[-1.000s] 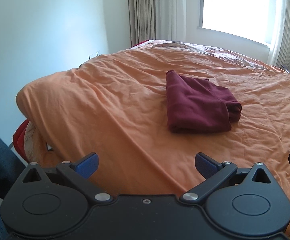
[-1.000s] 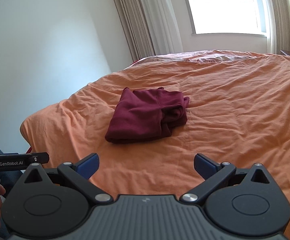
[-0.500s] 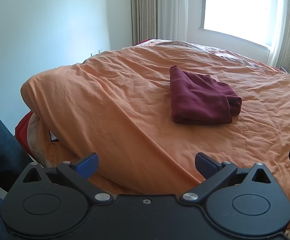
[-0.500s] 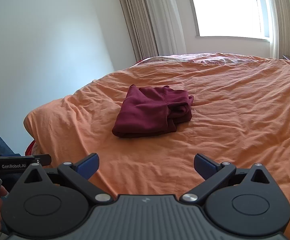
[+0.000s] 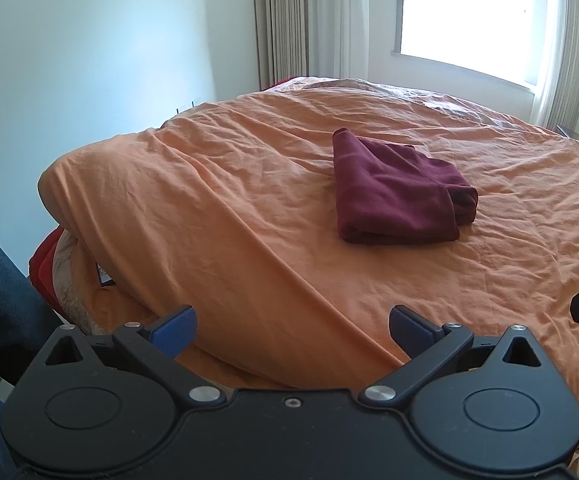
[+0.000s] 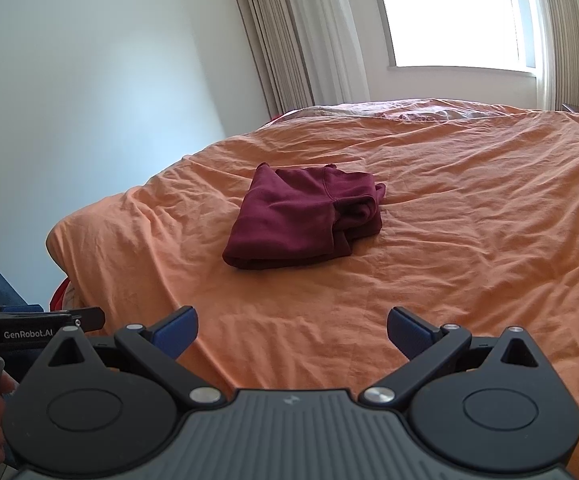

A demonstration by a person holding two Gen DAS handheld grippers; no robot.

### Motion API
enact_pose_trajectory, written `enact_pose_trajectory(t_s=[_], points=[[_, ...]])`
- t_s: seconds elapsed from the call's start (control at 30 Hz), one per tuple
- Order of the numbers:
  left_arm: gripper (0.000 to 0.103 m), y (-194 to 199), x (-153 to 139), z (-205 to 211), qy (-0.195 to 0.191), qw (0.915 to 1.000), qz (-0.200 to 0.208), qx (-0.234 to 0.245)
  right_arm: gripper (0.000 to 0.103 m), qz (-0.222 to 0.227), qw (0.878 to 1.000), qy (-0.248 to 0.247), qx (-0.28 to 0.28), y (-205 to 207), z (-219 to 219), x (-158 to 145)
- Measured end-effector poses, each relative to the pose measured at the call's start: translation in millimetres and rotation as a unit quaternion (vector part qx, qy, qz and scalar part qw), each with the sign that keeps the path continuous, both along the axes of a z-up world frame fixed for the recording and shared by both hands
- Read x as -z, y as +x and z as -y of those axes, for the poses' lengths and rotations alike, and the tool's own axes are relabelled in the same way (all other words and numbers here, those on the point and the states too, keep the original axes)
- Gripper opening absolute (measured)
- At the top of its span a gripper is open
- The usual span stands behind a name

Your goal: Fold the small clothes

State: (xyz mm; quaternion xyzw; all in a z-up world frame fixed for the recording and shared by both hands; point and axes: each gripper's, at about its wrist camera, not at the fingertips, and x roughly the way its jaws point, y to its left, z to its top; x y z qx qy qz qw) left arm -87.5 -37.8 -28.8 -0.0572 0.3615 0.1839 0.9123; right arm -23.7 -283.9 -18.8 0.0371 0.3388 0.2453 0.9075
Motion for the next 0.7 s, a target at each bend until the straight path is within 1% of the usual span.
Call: enact_pose_trajectory(t_s=[0.27,0.7], points=[[0.102,1.2,-2.4,1.9,0.005,1.0,0.003,0.003,0.103,-0.002,1.0,-0.001,0.0,0.2,0.9,1.2],[0.102,2.5,-4.0,3.2,0.003,1.0,0.002,0.005,0.103,-0.006,1.0,0.0,0.001,2.2,2.5,2.2]])
